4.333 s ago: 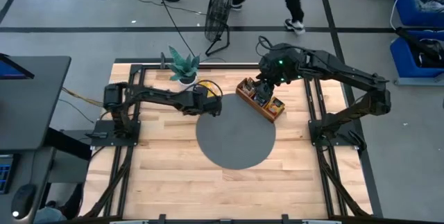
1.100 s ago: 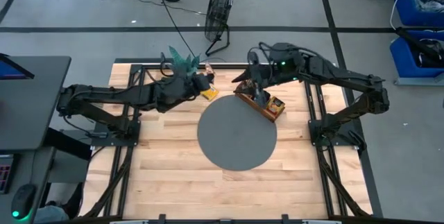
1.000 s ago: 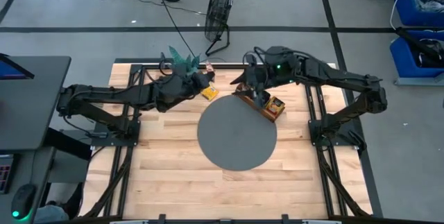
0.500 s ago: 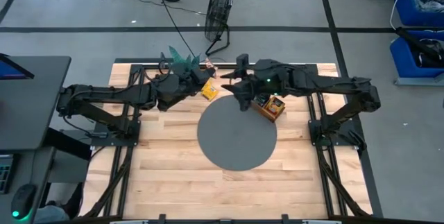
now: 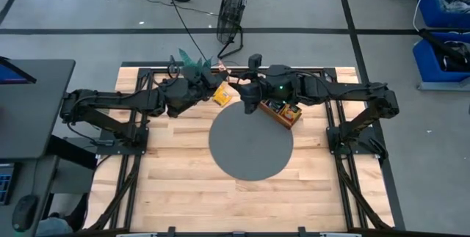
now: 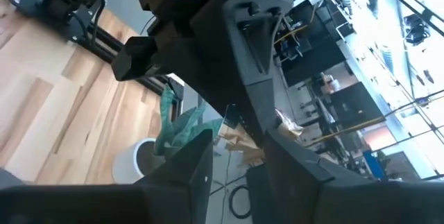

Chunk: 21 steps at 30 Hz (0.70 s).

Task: Pick & Place Tea
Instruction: Put the brown tea bag into the left section of the wooden organizer

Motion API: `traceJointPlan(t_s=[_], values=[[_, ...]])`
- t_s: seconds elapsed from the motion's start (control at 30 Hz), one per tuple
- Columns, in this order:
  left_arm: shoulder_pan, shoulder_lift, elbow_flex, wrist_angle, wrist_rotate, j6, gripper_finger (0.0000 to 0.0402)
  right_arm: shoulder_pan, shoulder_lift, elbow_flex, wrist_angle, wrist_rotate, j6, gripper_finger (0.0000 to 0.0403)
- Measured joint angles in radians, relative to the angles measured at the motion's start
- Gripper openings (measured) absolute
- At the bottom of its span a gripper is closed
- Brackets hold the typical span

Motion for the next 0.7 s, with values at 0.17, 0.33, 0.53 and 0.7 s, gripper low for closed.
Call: traceJointPlan(t_s=[0.17, 0.33, 0.53, 0.7], values=[[0.0, 0.0, 0.0, 0.01, 0.0, 0.004, 0.0007, 0.0, 0.0, 0.0, -0.001, 0.0, 0.005, 0.0129], [0.0, 0.0, 0.0, 0.023, -0.003, -0.004, 0.0013, 0.002, 0.0, 0.0, 0.0, 0.0, 0.008, 0.0125], [0.0, 0.0, 0.0, 0.054, -0.01, -0.002, 0.0007, 0.015, 0.0, 0.0, 0.015, 0.002, 0.048, 0.0125], [0.0, 0.0, 0.0, 0.054, -0.01, -0.004, 0.0012, 0.015, 0.0, 0.0, 0.047, 0.002, 0.058, 0.0125]])
